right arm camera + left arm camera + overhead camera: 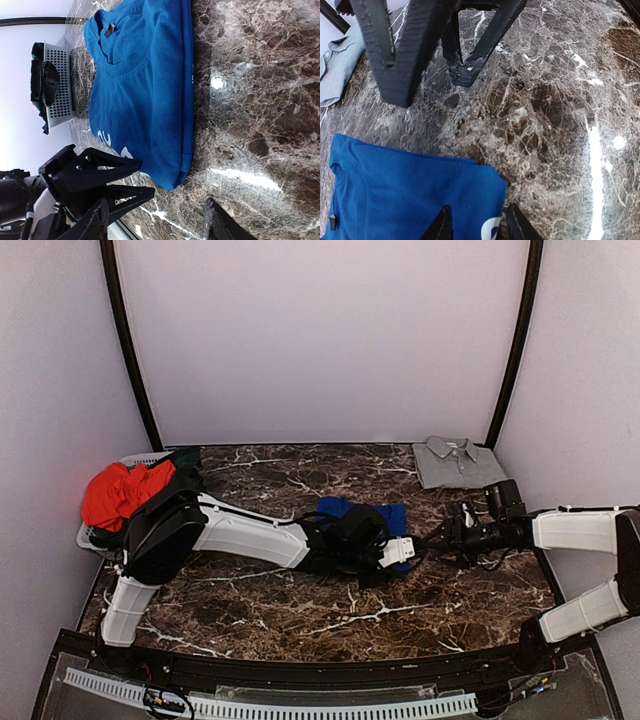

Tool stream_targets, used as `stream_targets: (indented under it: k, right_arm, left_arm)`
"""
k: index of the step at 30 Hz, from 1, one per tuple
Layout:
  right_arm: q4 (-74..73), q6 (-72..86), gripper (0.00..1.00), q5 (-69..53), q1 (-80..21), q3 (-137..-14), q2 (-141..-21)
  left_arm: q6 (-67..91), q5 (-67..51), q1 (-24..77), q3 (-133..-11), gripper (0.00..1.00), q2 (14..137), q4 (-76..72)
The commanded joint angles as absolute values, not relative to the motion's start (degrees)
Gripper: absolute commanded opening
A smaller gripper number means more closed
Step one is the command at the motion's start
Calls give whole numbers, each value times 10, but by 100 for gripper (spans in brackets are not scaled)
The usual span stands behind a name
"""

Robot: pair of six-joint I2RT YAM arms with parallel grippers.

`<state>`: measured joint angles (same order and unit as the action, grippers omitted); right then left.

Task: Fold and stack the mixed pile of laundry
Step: Pick up the square-folded T-shirt from the center of the board.

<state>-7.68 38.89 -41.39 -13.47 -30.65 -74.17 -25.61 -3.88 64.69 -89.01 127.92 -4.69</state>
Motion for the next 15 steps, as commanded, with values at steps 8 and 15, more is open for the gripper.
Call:
stream_targets:
  k: [8, 15]
  right_arm:
    - [-39, 409, 62, -429, -124, -294, -778]
    - [53, 464, 58, -444, -130, -265, -791]
  left_arm:
    - [-279, -72, 653, -970, 23, 1350, -4]
    - [-244, -93, 649, -953, 3, 1325, -41]
